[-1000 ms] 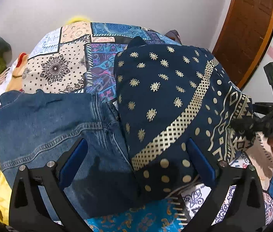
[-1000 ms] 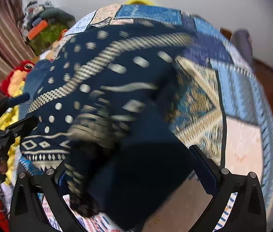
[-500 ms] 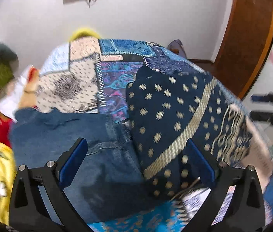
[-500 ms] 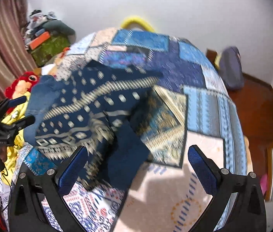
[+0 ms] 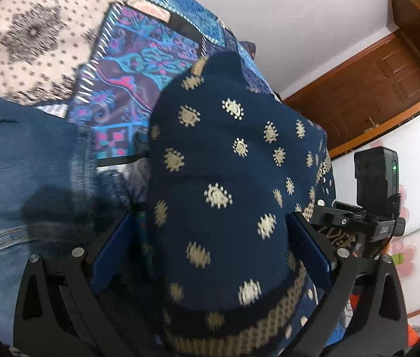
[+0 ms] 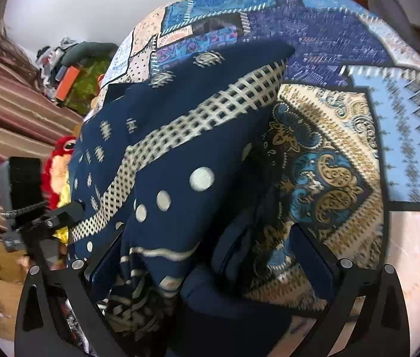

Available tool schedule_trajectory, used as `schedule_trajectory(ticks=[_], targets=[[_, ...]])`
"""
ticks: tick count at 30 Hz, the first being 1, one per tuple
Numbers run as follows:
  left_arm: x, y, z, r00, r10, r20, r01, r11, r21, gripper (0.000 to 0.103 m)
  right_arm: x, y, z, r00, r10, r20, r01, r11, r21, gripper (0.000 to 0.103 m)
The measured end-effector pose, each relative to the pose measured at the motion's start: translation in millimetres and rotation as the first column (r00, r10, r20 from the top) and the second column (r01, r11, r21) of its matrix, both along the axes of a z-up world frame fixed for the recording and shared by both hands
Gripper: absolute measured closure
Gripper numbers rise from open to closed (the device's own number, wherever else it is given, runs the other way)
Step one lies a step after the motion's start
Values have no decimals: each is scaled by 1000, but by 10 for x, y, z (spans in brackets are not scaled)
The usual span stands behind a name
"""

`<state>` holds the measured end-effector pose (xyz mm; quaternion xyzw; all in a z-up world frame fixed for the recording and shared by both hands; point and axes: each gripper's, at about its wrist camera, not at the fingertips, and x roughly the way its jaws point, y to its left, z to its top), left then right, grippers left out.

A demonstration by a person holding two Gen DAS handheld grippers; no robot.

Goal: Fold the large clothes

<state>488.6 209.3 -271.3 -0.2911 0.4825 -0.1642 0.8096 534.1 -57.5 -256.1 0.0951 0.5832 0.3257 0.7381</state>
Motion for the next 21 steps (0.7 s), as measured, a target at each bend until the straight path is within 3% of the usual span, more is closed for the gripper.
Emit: schedule_trajectory(ticks=[3, 5, 6, 7, 9, 12, 13, 21], targets=[[94, -32, -86, 1000, -12, -16, 11, 998, -60, 1, 42, 80, -29, 1000, 23, 1, -23, 999, 40, 0], [110, -45, -98, 1000, -14, -5, 13, 997, -77, 9, 56, 133, -58, 1000, 26, -6, -26, 997, 70, 1], [112, -46, -94, 1000, -10, -4, 9, 998, -69, 14, 60, 166, -58, 999, 33, -1, -33, 997, 67, 7], [95, -45, -80, 1000, -7, -2, 7, 998, -65, 16, 59, 197, -52, 999, 46, 1, -46, 996, 73, 24], [44, -47, -15, 1000, 3, 10, -2, 998, -59, 26, 70, 228, -49, 999, 21, -33, -19, 996, 84, 32], [-67, -60, 164, 999, 11, 31, -10, 1000, -23, 33, 5, 239, 97, 999, 30, -12, -29, 995, 99, 62], [-106, -55, 238, 999, 12, 43, -11, 1000, -23, 34, -53, 255, 200, 999, 36, 7, -37, 995, 98, 68], [-555, 190, 1055, 982, 35, 185, -41, 999, 30, 39, -497, 470, 872, 989, 66, 131, -78, 993, 89, 73]])
